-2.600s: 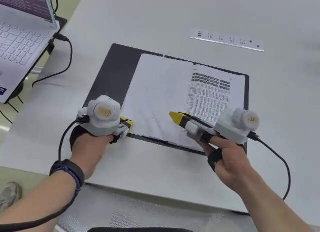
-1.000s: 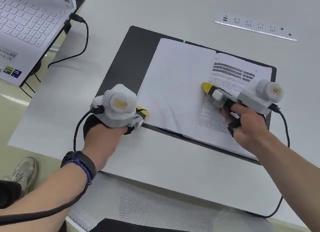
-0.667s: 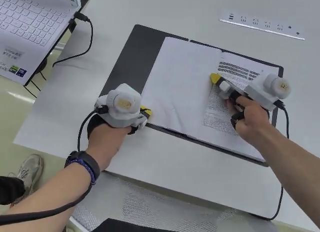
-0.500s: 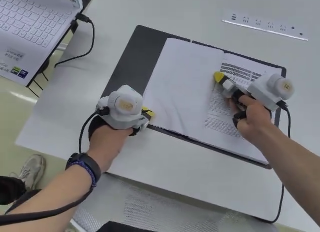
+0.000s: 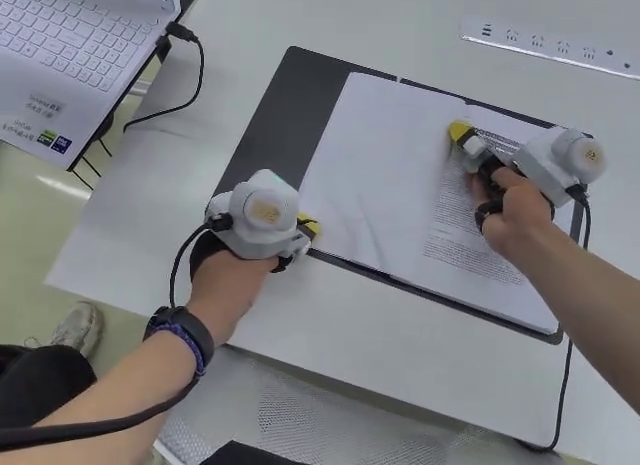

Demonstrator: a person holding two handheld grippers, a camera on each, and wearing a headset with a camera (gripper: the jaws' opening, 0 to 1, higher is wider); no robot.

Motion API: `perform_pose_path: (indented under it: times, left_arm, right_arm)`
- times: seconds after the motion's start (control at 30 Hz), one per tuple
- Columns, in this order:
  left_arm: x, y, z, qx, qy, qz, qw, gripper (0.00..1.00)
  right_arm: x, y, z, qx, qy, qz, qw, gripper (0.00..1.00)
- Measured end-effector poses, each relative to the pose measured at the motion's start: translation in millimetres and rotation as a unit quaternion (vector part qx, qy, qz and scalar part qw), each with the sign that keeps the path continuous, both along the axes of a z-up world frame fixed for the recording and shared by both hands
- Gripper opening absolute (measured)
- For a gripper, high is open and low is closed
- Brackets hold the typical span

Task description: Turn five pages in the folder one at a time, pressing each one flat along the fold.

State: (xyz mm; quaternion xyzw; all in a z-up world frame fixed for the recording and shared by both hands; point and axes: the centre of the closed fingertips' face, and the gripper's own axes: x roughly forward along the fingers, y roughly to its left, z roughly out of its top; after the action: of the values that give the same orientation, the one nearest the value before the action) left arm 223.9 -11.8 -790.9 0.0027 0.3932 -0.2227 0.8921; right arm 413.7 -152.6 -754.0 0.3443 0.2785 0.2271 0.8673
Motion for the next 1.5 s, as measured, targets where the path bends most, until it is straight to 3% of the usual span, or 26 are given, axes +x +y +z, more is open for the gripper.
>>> perform_pose_path:
  times: [0.2, 0.3, 0.5, 0.67, 0.77, 1.03, 1.23, 1.33, 1.5]
  left_arm:
    - [0.2, 0.4, -0.2, -0.004, 0.001, 0.000, 1.0000, 0.00]
    - [0.0, 0.3, -0.1, -0.005, 0.002, 0.002, 1.0000, 0.00]
    - [0.8, 1.0, -0.9, -0.017, 0.004, 0.009, 0.9998, 0.00]
    - [0.0, 0.3, -0.7, -0.012, 0.000, 0.006, 0.9999, 0.00]
    - [-0.1, 0.4, -0.6, -0.017, -0.001, 0.010, 0.9998, 0.00]
    - [0.1, -0.4, 0.7, -0.020, -0.004, 0.012, 0.9997, 0.00]
    - [0.3, -0.2, 0.9, -0.021, -0.006, 0.014, 0.9997, 0.00]
    - [0.2, 0.0, 1.2, -0.023, -0.006, 0.017, 0.9996, 0.00]
    - [0.3, 0.3, 1.1, -0.023, -0.006, 0.018, 0.9995, 0.00]
  right_arm:
    - [25.5, -0.9, -4.5, -0.009, 0.003, -0.001, 1.0000, 0.00]
    - [40.8, -6.1, -9.0, 0.003, 0.007, -0.018, 0.9998, 0.00]
    - [53.3, -10.4, -18.3, -0.004, -0.001, -0.013, 0.9999, 0.00]
    - [51.7, -12.4, -22.7, 0.003, 0.003, -0.006, 1.0000, 0.00]
    - [36.1, -7.5, -19.9, -0.014, -0.014, 0.025, 0.9995, 0.00]
    - [-11.4, 4.3, -5.0, -0.004, -0.020, 0.064, 0.9978, 0.00]
    - [-34.6, 9.9, -0.1, 0.000, -0.023, 0.076, 0.9969, 0.00]
    - [-49.8, 15.0, -0.3, -0.002, -0.030, 0.101, 0.9944, 0.00]
    - [-61.2, 13.9, -2.6, -0.001, -0.031, 0.120, 0.9923, 0.00]
